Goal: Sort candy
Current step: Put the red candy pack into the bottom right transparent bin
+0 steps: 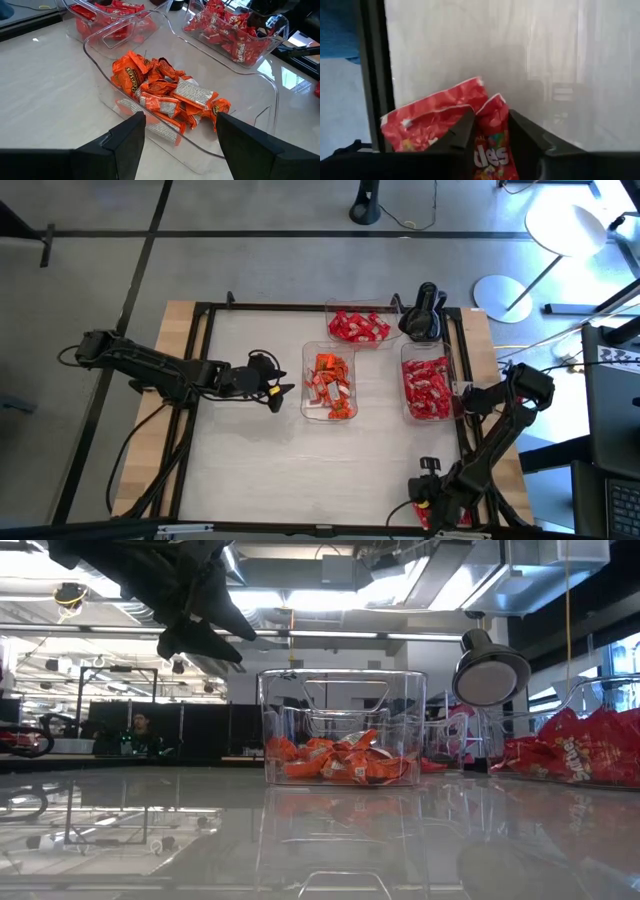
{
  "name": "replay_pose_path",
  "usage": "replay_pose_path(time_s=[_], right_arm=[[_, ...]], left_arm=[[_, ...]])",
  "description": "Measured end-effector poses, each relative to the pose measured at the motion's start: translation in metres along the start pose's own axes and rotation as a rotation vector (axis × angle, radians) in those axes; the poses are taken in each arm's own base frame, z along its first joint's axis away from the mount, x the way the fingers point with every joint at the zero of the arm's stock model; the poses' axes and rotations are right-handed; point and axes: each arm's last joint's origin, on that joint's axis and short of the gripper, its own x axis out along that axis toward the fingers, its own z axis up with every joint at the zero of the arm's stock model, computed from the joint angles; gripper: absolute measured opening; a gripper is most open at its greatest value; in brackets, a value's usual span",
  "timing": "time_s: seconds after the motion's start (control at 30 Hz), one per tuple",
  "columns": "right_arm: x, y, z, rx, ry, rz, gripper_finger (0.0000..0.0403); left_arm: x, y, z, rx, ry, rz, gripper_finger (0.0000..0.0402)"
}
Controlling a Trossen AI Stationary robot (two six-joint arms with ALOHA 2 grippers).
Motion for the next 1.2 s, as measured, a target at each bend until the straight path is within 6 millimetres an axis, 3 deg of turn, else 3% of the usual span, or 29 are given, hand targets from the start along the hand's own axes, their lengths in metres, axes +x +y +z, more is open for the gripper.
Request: replay_pose_path(time_s=[0.3,0.6,0.93,1.2], right_arm=[[-0.046,-0.019,0.010,0.048,-0.064,0.038,0.0042],[-0.102,-0.064,0.028,0.117,-0.265,-0.018,0.0014],[-0.162,-0.130,0.011,0.272,-0.433,-0.188,0.0011],[-0.186,-0.179,-0.007,0.424,-0.458,-0.372,0.0010]], left_arm=[[0.000,0.000,0.000,0.003,-0.001,0.000,0.0233],[0.000,0.000,0.000,0.003,0.000,0.000,0.0233],[0.000,0.000,0.000,0.000,-0.003,0.001,0.0233],[0.000,0.000,0.001,-0.003,-0.008,-0.002,0.0233]])
